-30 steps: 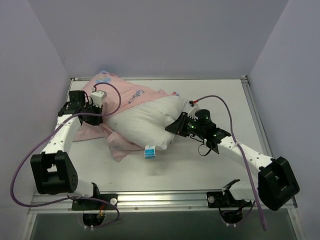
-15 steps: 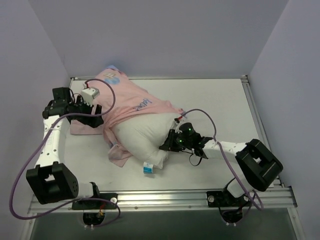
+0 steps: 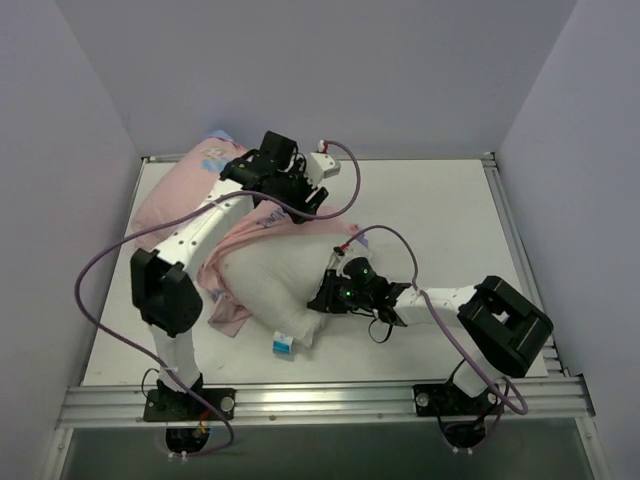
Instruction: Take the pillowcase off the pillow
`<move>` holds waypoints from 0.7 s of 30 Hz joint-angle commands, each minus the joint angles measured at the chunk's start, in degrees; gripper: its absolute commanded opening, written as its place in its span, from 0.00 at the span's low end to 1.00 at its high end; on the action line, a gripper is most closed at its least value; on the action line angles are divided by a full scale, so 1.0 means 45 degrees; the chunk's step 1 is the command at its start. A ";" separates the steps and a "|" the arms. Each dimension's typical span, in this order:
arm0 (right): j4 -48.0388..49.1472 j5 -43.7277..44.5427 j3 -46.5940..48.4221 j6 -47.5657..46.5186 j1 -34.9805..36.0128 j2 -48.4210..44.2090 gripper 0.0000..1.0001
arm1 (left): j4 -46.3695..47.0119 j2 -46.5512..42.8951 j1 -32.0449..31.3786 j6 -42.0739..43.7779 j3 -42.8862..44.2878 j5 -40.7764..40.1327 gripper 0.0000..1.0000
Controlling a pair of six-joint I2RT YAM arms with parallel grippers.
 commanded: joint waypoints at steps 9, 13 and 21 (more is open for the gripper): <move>-0.2635 0.0094 -0.1216 -0.0248 0.0346 -0.0316 0.00 | -0.0759 0.3611 -0.0244 -0.0978 0.2968 -0.2626 0.02; -0.3045 0.0250 -0.1569 0.0026 0.0346 -0.1232 0.00 | -0.0017 0.4177 0.0418 -0.1798 0.3904 -0.4824 0.02; -0.5153 0.1090 -0.1803 0.0280 0.0249 -0.3693 0.00 | 0.0763 0.6035 0.3445 -0.1390 0.5198 -0.7959 0.02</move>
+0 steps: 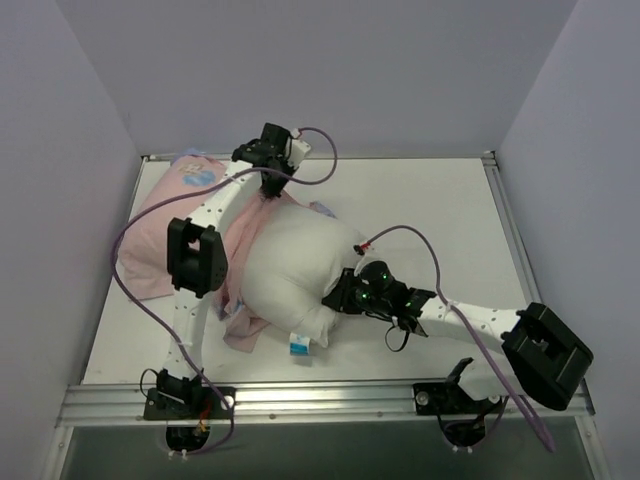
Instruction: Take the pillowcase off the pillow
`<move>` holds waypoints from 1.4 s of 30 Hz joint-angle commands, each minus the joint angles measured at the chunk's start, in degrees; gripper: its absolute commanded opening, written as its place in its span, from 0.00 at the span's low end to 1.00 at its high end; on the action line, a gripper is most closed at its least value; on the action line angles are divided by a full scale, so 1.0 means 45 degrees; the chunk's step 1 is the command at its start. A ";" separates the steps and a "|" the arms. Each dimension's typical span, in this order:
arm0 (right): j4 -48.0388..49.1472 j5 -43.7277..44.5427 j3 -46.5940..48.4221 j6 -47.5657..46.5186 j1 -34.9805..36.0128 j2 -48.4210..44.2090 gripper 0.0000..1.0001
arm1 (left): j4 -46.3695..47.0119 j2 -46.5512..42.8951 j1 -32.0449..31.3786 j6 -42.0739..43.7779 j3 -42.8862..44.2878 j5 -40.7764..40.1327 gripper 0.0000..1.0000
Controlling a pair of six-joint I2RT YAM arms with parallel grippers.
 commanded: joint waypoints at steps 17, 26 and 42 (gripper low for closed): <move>-0.8424 0.0795 0.3794 -0.3116 -0.2100 -0.2413 0.76 | 0.3861 -0.3891 0.1488 0.0420 -0.4887 0.0157 0.02; -0.8451 0.1606 0.9150 -0.5426 -0.2140 0.0589 0.93 | 0.3353 -0.4125 0.1077 0.0107 -0.4204 0.0217 0.02; -0.7143 0.0899 1.0111 -0.4061 -0.0225 0.8173 0.00 | -0.0863 -0.6153 0.1370 -0.0186 -0.2348 0.1756 0.92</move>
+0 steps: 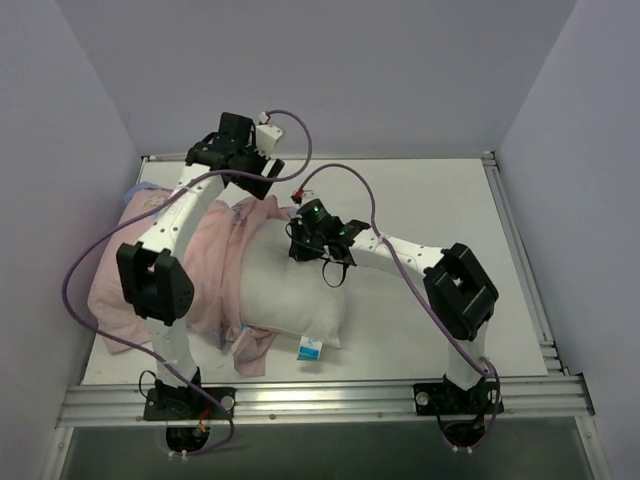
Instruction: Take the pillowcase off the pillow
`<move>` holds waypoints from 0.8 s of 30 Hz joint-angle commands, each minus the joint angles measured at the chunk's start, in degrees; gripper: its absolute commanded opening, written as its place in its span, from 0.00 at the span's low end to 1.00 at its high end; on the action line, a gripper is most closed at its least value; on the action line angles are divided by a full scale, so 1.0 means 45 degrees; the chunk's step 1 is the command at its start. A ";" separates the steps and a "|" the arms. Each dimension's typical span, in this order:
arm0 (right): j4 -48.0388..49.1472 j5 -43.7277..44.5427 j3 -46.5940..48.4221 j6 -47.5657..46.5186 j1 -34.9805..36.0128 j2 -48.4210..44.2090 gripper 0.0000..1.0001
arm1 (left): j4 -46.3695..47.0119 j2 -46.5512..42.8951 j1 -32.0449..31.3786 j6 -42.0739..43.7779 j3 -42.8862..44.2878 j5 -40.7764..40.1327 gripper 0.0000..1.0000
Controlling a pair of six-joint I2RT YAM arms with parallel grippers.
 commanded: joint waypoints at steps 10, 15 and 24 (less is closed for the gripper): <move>0.2420 -0.1858 -0.2709 0.3376 -0.1167 -0.0708 0.00 | -0.4843 -0.8027 0.0483 0.2052 -0.5292 0.1623 0.94; 0.2794 -0.1663 -0.3494 0.3787 -0.1617 -0.1334 0.00 | -0.3245 -0.8893 0.0795 0.2738 -0.9006 0.0608 0.67; 0.3360 -0.1369 -0.4278 0.4530 -0.1774 -0.1824 0.00 | 0.1952 -0.4581 0.1341 0.2291 -0.6693 -0.1347 0.64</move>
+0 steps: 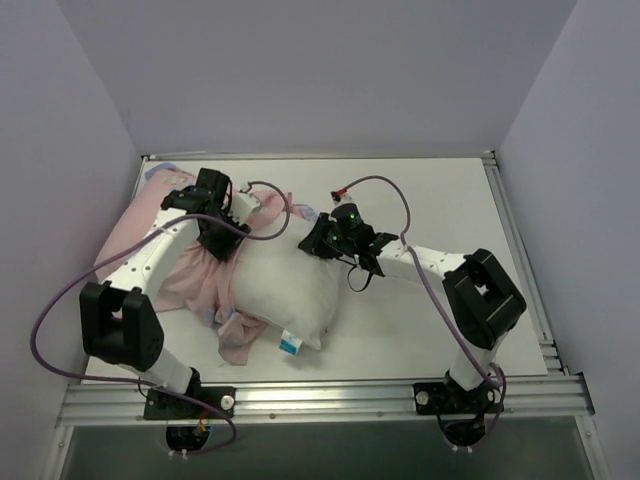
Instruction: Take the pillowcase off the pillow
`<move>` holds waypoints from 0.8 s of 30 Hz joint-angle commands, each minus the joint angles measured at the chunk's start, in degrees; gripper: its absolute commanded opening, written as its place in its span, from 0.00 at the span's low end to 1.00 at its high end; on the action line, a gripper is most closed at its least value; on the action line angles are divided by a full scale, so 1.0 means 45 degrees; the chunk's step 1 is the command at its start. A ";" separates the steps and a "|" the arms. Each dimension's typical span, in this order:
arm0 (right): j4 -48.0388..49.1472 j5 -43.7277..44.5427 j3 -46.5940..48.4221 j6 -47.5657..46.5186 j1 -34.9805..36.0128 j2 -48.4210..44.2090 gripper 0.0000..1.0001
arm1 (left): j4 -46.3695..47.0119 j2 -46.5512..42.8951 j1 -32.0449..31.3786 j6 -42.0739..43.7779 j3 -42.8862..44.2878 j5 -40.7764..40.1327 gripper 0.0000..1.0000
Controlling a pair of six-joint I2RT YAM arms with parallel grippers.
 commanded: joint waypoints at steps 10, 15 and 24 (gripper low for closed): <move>-0.3208 0.1379 0.1709 -0.1130 -0.0332 0.0110 0.00 | 0.2763 0.0287 0.2097 0.0043 0.3468 0.3565 0.97; -0.5141 0.2275 0.3293 -0.2598 -0.0293 0.0111 0.04 | 0.1842 -0.3430 0.2996 0.2191 -0.0860 0.5527 0.94; -0.6609 0.2981 0.5228 -0.3635 -0.0176 0.0383 0.04 | 0.0961 -0.4080 0.4443 0.4694 -0.3936 0.7827 0.94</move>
